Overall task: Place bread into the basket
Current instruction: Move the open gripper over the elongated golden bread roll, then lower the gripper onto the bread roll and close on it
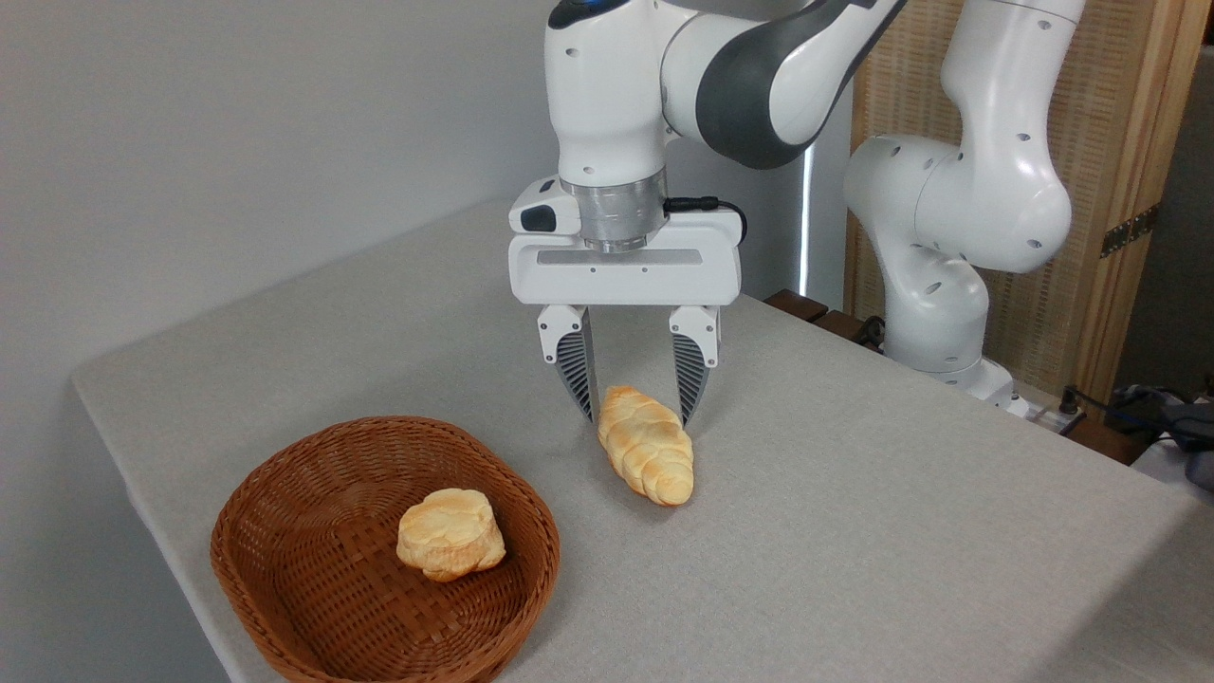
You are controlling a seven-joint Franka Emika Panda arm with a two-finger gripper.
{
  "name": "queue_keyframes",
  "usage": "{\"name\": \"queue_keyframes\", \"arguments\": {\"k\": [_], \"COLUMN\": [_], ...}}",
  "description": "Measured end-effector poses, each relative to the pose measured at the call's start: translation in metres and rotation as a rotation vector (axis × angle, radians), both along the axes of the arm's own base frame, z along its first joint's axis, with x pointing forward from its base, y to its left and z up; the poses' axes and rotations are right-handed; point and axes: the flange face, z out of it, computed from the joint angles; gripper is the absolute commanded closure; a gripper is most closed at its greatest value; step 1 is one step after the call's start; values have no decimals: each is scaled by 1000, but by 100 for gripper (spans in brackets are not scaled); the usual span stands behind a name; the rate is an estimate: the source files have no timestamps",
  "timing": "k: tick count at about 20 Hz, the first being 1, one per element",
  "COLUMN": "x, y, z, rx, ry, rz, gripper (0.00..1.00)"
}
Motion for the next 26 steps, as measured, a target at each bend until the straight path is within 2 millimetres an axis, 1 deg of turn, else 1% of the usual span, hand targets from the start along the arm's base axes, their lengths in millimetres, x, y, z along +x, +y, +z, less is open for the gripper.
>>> {"name": "queue_keyframes", "arguments": {"k": [9,15,17,19,20,22,24,26], "x": [-6,-8,-8,-8,-8,-6,-5,-4], "y": [-4,-5,-10,-15,-15,-16,-16,-16], "z": [-13,-18,-21,-23,-23,-24,-24,-24], "rx": [7,9,14,19,19,17,16,16], "ry": [17,26,32,36,33,20,15,14], "rz": [-11,-14,-26,-36,-37,-37,-38,-44], "gripper": [0,1,14,35,43,56,65,69]}}
